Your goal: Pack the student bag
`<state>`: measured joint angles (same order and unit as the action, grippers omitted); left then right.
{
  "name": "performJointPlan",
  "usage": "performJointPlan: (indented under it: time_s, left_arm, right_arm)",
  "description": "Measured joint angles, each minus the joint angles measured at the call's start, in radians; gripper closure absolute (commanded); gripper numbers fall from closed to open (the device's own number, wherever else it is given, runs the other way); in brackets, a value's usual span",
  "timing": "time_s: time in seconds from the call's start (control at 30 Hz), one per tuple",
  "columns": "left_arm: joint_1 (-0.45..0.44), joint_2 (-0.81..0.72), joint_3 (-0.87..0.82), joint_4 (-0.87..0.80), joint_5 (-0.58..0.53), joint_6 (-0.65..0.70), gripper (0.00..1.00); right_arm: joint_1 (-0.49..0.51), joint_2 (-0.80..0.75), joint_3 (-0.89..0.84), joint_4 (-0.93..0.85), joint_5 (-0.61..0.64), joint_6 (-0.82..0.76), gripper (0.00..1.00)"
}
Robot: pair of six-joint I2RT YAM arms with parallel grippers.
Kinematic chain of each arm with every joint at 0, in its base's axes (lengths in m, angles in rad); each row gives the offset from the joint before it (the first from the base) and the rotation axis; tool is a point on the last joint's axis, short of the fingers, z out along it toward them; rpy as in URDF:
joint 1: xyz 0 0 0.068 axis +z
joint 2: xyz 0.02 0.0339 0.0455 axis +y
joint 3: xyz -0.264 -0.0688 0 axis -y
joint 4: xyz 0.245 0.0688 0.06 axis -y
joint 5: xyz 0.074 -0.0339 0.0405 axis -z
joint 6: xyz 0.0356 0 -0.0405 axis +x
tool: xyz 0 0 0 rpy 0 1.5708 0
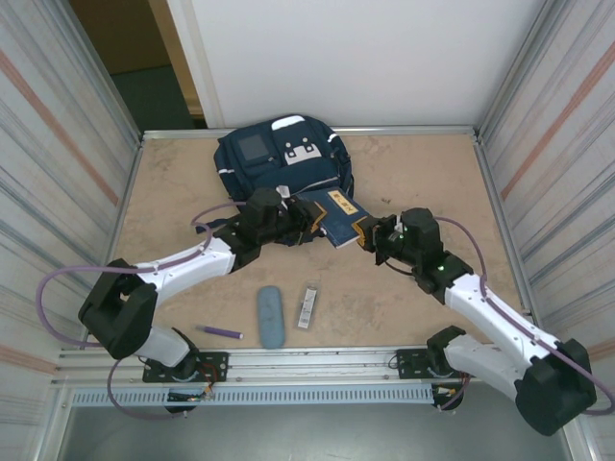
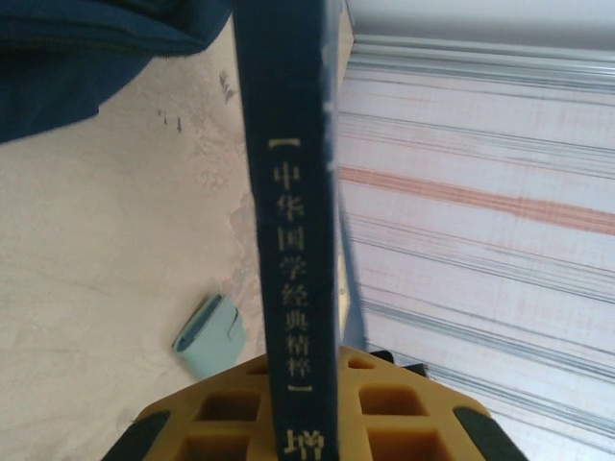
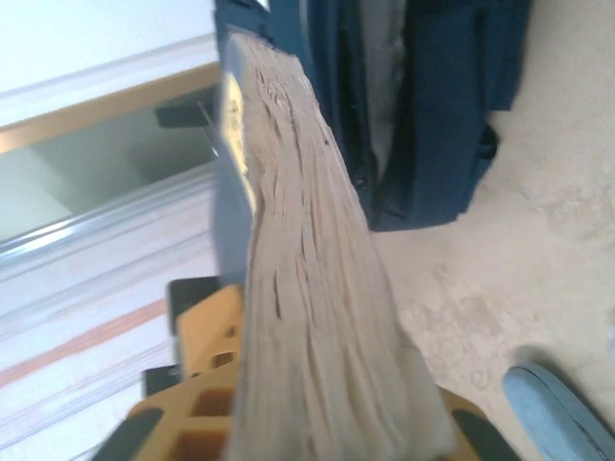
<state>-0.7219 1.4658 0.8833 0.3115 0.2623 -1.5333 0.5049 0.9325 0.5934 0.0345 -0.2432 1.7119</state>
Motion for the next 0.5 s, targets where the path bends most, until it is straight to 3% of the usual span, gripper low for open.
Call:
performJointPlan:
  time_s: [0.13, 0.2, 0.33, 0.5]
  left_arm:
    - [0.012, -0.005, -0.002, -0.016, 0.017, 0.042, 0.55]
    - [0.037, -0.017, -0.002, -0.053, 0.025, 0.091, 0.5]
    - [0.119, -0.061, -0.002, -0.147, 0.041, 0.254, 0.47]
    - [0.183, -0.086, 0.04, -0.267, 0.059, 0.725, 0.46]
  right_arm:
    - [0.005, -0.044, 0.005, -0.044, 0.059, -0.027, 1.0]
    - [0.003, -0.049, 0.016, -0.061, 0.086, -0.045, 1.0]
    - [0.002, -0.05, 0.055, -0.094, 0.107, -0.098, 1.0]
    - [-0.016, -0.055, 0.146, -0.179, 0.127, -0.206, 1.0]
